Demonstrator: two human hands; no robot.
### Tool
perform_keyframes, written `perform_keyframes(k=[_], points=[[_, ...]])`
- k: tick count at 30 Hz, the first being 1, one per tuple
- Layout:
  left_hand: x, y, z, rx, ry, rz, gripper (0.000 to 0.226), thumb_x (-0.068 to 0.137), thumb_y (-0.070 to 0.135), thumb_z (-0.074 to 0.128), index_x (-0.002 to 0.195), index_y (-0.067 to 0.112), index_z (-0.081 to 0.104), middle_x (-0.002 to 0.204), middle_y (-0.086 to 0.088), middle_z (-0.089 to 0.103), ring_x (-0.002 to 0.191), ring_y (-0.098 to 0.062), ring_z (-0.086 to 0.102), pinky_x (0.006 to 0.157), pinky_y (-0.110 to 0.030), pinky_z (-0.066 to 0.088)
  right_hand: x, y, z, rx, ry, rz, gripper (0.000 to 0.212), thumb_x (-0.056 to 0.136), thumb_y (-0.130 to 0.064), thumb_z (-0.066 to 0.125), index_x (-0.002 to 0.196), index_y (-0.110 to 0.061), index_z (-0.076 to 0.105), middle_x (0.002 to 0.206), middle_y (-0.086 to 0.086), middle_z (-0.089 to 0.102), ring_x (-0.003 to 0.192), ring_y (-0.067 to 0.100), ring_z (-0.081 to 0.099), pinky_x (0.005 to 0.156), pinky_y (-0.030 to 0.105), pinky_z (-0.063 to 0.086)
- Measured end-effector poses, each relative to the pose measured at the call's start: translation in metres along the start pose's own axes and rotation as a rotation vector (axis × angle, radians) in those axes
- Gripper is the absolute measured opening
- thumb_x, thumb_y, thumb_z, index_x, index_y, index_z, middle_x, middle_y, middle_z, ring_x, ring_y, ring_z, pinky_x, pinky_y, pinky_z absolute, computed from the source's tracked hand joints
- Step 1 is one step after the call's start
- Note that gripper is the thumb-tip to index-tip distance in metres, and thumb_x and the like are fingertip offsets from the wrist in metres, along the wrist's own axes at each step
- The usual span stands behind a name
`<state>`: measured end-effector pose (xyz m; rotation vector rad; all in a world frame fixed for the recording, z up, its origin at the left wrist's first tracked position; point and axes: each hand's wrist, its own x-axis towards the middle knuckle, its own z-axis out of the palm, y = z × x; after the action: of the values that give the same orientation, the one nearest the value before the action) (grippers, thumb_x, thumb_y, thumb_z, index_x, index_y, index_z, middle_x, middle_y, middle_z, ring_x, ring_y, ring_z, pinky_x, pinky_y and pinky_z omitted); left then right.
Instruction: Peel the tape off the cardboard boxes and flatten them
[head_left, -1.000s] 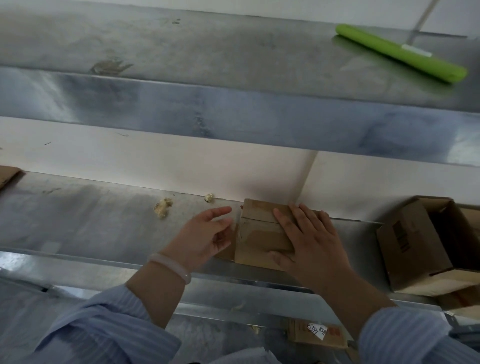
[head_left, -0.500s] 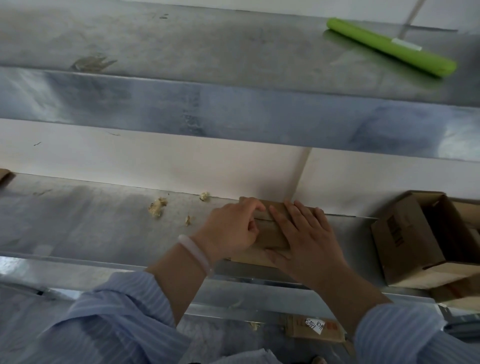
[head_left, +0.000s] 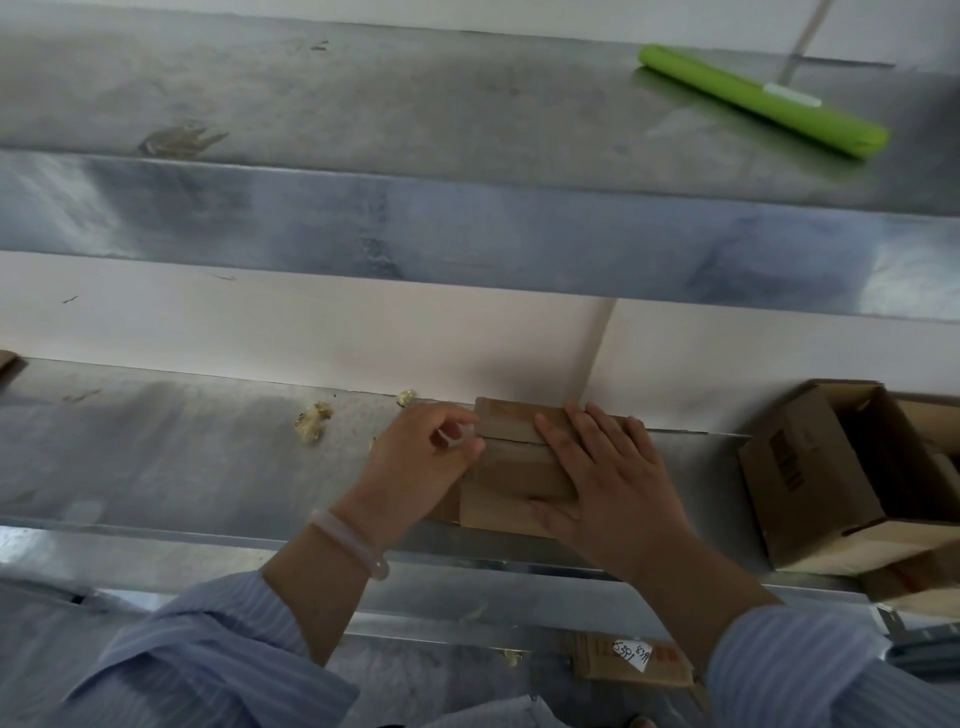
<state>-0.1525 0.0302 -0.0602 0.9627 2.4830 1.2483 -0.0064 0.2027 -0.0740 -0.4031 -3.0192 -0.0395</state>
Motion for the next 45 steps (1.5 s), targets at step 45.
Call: perform_keyframes(k=[45], points=[[-0.016,-0.018,-0.012,-0.816,-0.015,-0.541,0.017,0.096,0.000,0.050,0.099,0.002,0.067,0.079,-0.011,0.060,0.070,-0.014,0.059,0.069,-0.027,0.056,0.000,-0.001,-0.001,-0.017,-0.013,0.010,0.084,0.082,-0.077,0.032,0.146,-0.024,0.042,0.147,0.012,0.046,0.136,0.032,0.043,0.113,0.054,0.030]])
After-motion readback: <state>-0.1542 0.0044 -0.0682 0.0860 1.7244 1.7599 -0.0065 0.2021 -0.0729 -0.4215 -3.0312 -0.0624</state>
